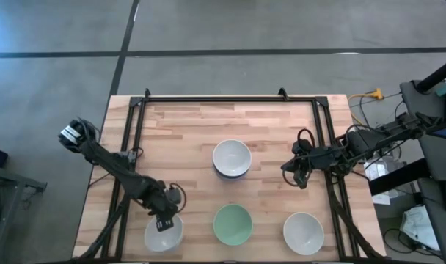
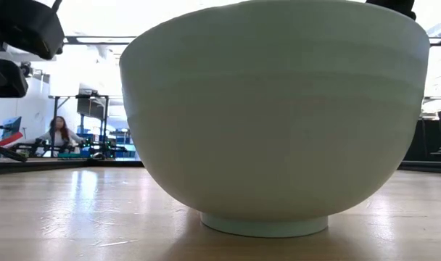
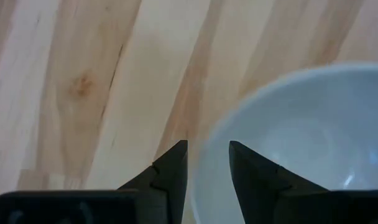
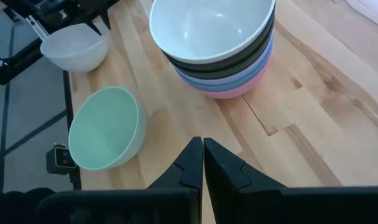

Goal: Nest bowls inside each other
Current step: Stack the left white bowl into the white bowl

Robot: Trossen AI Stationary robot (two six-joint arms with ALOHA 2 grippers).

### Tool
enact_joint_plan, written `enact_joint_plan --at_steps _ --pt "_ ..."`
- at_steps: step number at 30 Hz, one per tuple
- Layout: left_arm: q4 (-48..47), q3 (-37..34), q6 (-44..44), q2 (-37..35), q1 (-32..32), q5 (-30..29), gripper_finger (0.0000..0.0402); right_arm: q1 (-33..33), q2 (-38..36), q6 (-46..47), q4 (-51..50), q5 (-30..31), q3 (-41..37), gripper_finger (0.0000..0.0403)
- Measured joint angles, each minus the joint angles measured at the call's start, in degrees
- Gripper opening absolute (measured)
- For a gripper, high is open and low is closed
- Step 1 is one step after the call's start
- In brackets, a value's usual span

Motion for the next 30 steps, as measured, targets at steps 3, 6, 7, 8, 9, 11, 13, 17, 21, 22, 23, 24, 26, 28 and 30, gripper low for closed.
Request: enact_joint_plan --at_steps 3,6,7,8,9,11,13,17,21,22,23,24,26,28,30 --pt "0.3 -0.1 0.0 0.8 0.0 -0.4 0.0103 0.0 0.0 0.2 0.0 0.0 0.0 0.0009" --pt "1.5 0.0 0.0 1.4 0.0 -0.4 0.0103 0.0 0.0 0.2 0.0 0.0 0.0 0.0009" --pt "2.4 0.0 0.0 1.5 0.0 -0.3 0.0103 0.0 0.0 0.3 0.0 0.0 0.0 0.0009" --pt "3.4 0.0 0.2 1.5 0.0 -0.3 0.0103 0.0 0.0 0.4 0.0 0.0 0.0 0.0009" --pt "4.6 -0.1 0.5 1.6 0.0 -0.3 0.0102 0.0 0.0 0.4 0.0 0.0 0.0 0.0009" --pt "6.5 -0.3 2.2 1.7 0.0 -0.1 0.0096 0.0 0.0 0.4 0.1 0.0 0.0 0.0009" --pt "7.6 -0.4 3.2 1.7 0.0 1.2 0.0073 0.0 0.0 0.4 0.1 0.0 0.0 0.0009" --pt "7.2 -0.6 3.0 1.7 0.1 4.1 0.0010 0.0 0.0 0.2 0.0 0.0 0.0 0.0009" --pt "7.2 0.1 2.9 1.7 0.3 4.4 0.0002 0.0 0.0 -0.5 0.0 0.0 0.0 0.0009" --pt "7.2 0.6 3.0 1.6 0.7 4.5 0.0002 0.0 0.0 -0.5 0.0 0.0 0.0 0.0009" --pt "7.2 1.2 3.0 1.3 1.1 4.4 0.0002 0.0 0.0 -0.5 0.0 0.0 0.0 0.0009" --pt "7.1 1.9 3.0 1.2 1.7 4.4 0.0002 0.0 0.0 -0.5 0.0 0.0 0.0 0.0009" --pt "6.4 3.8 3.2 0.7 3.1 4.4 0.0001 0.0 0.0 -0.4 0.0 0.0 0.0 0.0009" --pt "4.6 6.5 4.6 0.2 4.9 3.7 0.0001 0.0 0.0 -0.5 0.0 0.1 0.0 0.0009" --pt "3.4 9.5 7.8 -0.4 7.3 2.8 0.0001 0.0 0.0 -0.5 0.0 1.4 0.0 0.0009"
